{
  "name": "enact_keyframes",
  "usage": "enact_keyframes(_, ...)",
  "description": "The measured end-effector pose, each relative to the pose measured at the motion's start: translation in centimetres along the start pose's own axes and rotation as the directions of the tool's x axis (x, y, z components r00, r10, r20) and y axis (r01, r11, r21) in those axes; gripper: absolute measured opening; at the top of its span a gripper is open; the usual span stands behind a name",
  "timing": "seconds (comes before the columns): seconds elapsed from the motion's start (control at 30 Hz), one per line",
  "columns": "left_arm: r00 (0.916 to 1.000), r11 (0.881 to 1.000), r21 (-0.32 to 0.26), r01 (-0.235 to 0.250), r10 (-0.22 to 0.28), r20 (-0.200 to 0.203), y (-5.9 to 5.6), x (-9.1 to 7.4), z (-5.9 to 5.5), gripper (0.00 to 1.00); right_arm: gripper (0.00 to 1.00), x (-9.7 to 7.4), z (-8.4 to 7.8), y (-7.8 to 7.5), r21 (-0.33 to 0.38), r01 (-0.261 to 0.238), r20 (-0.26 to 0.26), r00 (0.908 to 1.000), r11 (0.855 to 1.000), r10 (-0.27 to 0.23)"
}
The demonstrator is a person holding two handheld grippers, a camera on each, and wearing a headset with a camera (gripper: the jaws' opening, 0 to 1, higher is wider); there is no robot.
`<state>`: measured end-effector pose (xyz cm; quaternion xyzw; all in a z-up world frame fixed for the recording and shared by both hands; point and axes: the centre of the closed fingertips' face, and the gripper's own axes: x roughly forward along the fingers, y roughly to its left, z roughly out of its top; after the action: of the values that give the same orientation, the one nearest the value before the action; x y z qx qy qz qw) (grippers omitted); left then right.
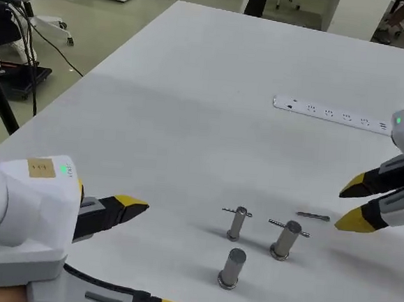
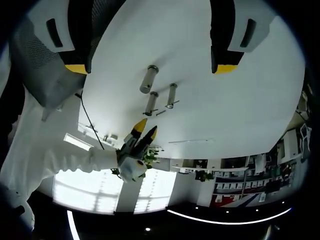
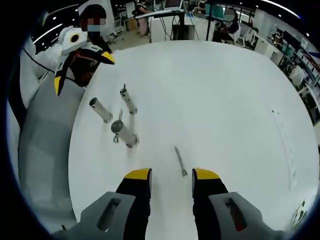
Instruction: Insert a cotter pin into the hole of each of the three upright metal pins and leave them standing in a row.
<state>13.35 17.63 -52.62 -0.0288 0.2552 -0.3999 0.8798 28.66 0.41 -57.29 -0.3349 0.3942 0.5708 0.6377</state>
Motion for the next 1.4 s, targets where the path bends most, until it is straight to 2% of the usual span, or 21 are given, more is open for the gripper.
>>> enact_keyframes(0.1,1.0000,1.000,-0.011,0.009,-0.009,0.001,-0.5,0.1,-0.2,0.99,0.24,1.3,-0.3,-0.1,-0.002,-0.021,-0.027,0.9994,1.000,0.021)
enact_keyframes(0.23,0.9998,1.000,-0.021,0.019,-0.020,-0.006,-0.9,0.1,-0.6,0.99,0.23,2.3,-0.8,-0.3,-0.017,-0.024,-0.066,0.9976,1.000,0.023)
enact_keyframes(0.3,0.9997,1.000,-0.020,0.005,-0.006,-0.023,-0.7,-0.1,-0.9,0.99,0.21,2.7,-1.0,-0.5,-0.017,-0.027,-0.080,0.9965,1.000,0.025)
enact_keyframes(0.47,0.9994,0.999,-0.039,-0.028,0.028,0.018,0.2,-1.2,-0.2,0.98,0.16,3.2,-1.3,-0.6,-0.033,-0.026,-0.099,0.9948,0.999,0.023)
enact_keyframes(0.57,0.9987,0.998,-0.042,-0.046,0.047,0.017,0.7,-1.7,-0.4,0.97,0.12,3.5,-1.4,-0.8,-0.070,-0.020,-0.130,0.9915,0.997,0.011)
enact_keyframes(0.73,0.9959,0.994,-0.058,-0.089,0.090,0.014,2.1,-2.6,-0.8,0.97,0.11,3.7,-1.2,-0.6,-0.101,-0.025,-0.141,0.9900,0.995,0.010)
enact_keyframes(0.8,0.9944,0.993,-0.062,-0.103,0.104,0.017,2.6,-3.0,-0.8,0.97,0.08,3.7,-1.3,-0.9,-0.141,-0.009,-0.158,0.9874,0.990,-0.013)
enact_keyframes(0.97,0.9913,0.990,-0.059,-0.126,0.128,0.033,3.5,-3.7,-0.2,0.97,0.01,4.0,-1.0,-1.2,-0.178,-0.020,-0.194,0.9810,0.984,-0.015)
enact_keyframes(1.0,0.9912,0.990,-0.056,-0.127,0.129,0.032,3.6,-3.9,-0.1,0.97,0.00,4.0,-1.0,-1.7,-0.197,-0.001,-0.205,0.9780,0.980,-0.040)
enact_keyframes(1.03,0.9909,0.990,-0.055,-0.130,0.131,0.030,3.8,-3.9,0.0,0.97,0.00,4.0,-0.8,-1.4,-0.198,-0.018,-0.207,0.9781,0.980,-0.024)
enact_keyframes(1.17,0.9900,0.990,-0.040,-0.138,0.139,0.025,4.3,-4.2,0.3,0.97,0.00,3.9,-0.8,-1.2,-0.227,-0.054,-0.255,0.9670,0.972,-0.006)
enact_keyframes(1.3,0.9904,0.990,-0.029,-0.136,0.137,0.019,4.5,-4.3,0.5,0.96,0.00,3.9,-0.8,-1.1,-0.221,-0.062,-0.273,0.9620,0.973,0.000)
enact_keyframes(1.37,0.9906,0.990,-0.026,-0.135,0.136,0.018,4.5,-4.2,0.6,0.96,0.00,3.8,-0.8,-1.1,-0.195,-0.052,-0.284,0.9589,0.979,-0.006)
enact_keyframes(1.4,0.9907,0.991,-0.025,-0.134,0.135,0.017,4.5,-4.1,0.7,0.96,0.00,3.8,-0.9,-1.2,-0.151,-0.020,-0.289,0.9569,0.988,-0.025)
